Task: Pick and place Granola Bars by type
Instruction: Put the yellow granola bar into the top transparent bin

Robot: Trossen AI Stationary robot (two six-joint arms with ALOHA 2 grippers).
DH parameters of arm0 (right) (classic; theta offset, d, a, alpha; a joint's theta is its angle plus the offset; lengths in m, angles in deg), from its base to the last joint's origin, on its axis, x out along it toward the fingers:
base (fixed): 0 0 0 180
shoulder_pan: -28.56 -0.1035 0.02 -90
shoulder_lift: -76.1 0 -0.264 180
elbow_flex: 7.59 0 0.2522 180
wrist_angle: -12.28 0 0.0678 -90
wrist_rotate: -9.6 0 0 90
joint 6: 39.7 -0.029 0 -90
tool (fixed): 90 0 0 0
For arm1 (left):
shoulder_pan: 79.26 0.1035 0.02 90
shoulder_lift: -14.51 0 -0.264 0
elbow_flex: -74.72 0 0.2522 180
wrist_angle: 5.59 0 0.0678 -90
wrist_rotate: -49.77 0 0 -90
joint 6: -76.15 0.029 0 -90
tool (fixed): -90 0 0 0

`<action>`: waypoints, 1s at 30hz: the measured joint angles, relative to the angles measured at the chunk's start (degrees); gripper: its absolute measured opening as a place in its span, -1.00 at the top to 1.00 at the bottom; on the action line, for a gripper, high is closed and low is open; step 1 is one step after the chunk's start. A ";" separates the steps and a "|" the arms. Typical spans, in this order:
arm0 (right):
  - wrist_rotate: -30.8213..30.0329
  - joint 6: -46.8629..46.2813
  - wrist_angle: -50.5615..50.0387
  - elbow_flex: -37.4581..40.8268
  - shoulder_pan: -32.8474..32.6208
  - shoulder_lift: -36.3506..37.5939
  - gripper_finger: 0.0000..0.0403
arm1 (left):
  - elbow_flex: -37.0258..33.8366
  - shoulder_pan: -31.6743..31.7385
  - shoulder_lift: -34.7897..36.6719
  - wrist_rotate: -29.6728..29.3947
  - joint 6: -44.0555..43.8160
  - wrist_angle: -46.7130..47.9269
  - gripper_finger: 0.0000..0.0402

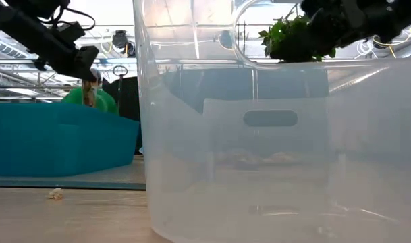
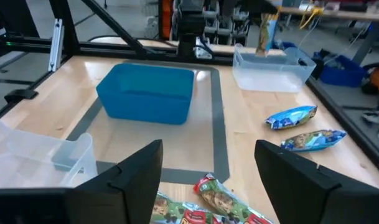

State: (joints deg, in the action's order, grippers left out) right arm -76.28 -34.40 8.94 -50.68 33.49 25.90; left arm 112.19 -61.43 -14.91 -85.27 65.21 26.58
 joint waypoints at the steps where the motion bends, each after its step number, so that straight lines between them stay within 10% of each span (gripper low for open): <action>1: -0.33 0.12 1.23 1.46 0.17 1.33 -0.19 | 0.00 0.28 0.20 0.00 0.26 0.00 0.99; 14: -4.04 -0.42 16.39 20.53 4.13 19.21 -0.10 | 0.07 5.27 2.20 0.13 -1.52 6.61 0.99; 30: -5.81 -1.60 17.24 24.36 4.15 25.44 -0.10 | 0.07 12.17 2.08 3.98 -11.25 14.95 0.96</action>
State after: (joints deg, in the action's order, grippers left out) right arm -82.09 -36.00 26.18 -26.32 37.64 51.35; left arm 112.25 -49.26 -12.83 -81.29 53.96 41.53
